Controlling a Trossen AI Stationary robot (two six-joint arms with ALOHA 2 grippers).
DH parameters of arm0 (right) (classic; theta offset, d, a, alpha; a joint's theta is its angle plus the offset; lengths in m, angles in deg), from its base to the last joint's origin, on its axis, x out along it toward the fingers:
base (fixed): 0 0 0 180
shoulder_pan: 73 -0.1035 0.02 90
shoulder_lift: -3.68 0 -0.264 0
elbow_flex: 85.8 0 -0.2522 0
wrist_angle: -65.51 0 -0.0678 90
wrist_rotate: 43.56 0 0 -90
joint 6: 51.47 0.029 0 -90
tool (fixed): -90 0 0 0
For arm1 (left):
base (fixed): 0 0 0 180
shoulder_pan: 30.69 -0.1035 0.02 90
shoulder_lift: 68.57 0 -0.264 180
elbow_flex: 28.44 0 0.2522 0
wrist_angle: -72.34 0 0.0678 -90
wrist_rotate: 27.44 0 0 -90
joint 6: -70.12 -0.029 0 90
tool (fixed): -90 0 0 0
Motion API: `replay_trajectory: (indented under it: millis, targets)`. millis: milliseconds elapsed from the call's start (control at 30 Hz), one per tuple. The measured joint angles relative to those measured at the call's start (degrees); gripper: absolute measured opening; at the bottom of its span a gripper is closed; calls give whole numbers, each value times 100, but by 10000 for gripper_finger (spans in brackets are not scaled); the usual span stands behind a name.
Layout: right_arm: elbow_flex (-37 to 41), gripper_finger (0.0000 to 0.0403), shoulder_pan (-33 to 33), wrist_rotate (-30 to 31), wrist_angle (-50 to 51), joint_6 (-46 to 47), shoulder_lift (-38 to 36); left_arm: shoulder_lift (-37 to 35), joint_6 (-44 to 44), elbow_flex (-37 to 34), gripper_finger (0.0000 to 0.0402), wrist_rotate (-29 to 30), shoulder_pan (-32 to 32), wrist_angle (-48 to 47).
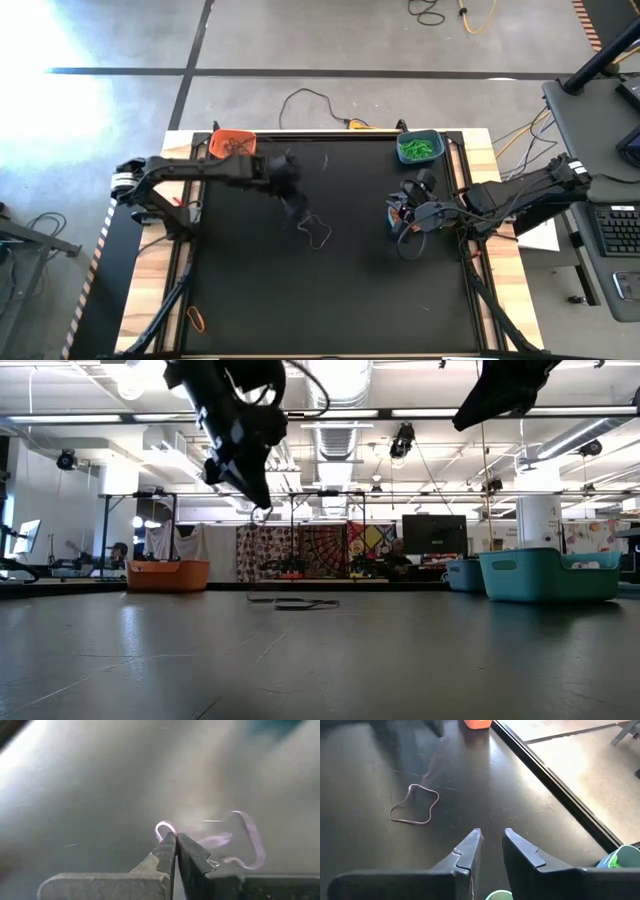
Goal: Sort rubber bands into baskets
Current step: Put the purple rubber band into the orange bin
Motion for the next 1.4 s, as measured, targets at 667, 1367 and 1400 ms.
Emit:
replay_trajectory:
  millis: [667,1367,1400]
  targets:
    - [0,61,0,-15,2,1055,0,-1113,-647,-47,0,1108,-3281,-529]
    - [-258,59,-4,-215,4,1760,7,-278,-634,-465,0,1718,-3743,-252]
    - [-284,59,-10,-257,3,1809,7,-227,-637,-487,0,1746,-3750,-192]
